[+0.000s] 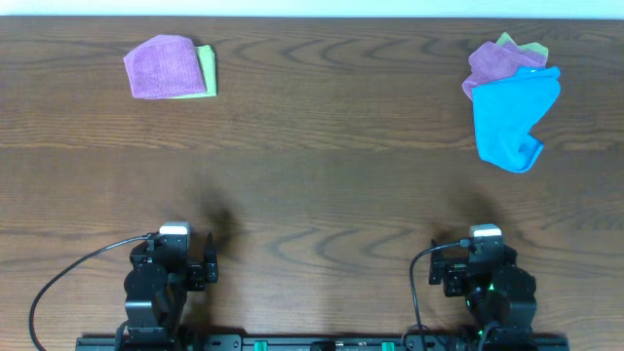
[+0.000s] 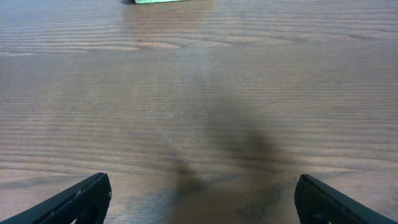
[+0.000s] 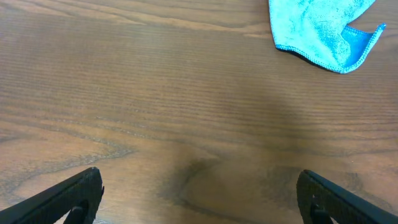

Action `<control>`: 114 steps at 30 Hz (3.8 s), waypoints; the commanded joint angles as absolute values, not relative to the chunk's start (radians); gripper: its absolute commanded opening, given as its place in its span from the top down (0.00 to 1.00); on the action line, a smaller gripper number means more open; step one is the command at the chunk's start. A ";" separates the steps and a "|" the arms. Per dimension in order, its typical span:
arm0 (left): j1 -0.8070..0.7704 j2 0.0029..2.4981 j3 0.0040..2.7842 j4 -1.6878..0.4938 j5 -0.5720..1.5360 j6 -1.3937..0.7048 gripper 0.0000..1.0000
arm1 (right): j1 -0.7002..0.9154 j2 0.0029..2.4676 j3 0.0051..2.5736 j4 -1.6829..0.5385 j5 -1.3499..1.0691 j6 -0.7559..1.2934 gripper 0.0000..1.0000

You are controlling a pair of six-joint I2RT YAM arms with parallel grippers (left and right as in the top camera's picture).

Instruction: Fold the cloth

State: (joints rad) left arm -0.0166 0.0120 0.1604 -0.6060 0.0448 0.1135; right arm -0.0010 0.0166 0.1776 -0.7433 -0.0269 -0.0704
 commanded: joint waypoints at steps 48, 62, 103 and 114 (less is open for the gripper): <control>-0.014 0.004 0.154 -0.609 0.037 0.135 0.05 | -0.184 1.238 1.346 -0.868 -0.031 0.146 0.01; -0.014 0.004 0.154 -0.609 0.037 0.134 0.05 | -0.322 1.760 1.649 -0.813 -0.061 0.190 0.01; -0.014 0.004 0.154 -0.609 0.037 0.134 0.05 | -0.372 2.192 1.640 -0.553 0.045 0.186 0.28; -0.014 0.004 0.154 -0.609 0.037 0.134 0.05 | -0.373 2.228 1.640 -0.541 -0.005 0.186 0.72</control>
State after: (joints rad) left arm -0.0166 0.0101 0.1604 -0.6060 0.0448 0.1139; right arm -0.3637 2.2143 1.6245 -0.5411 0.0109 0.1764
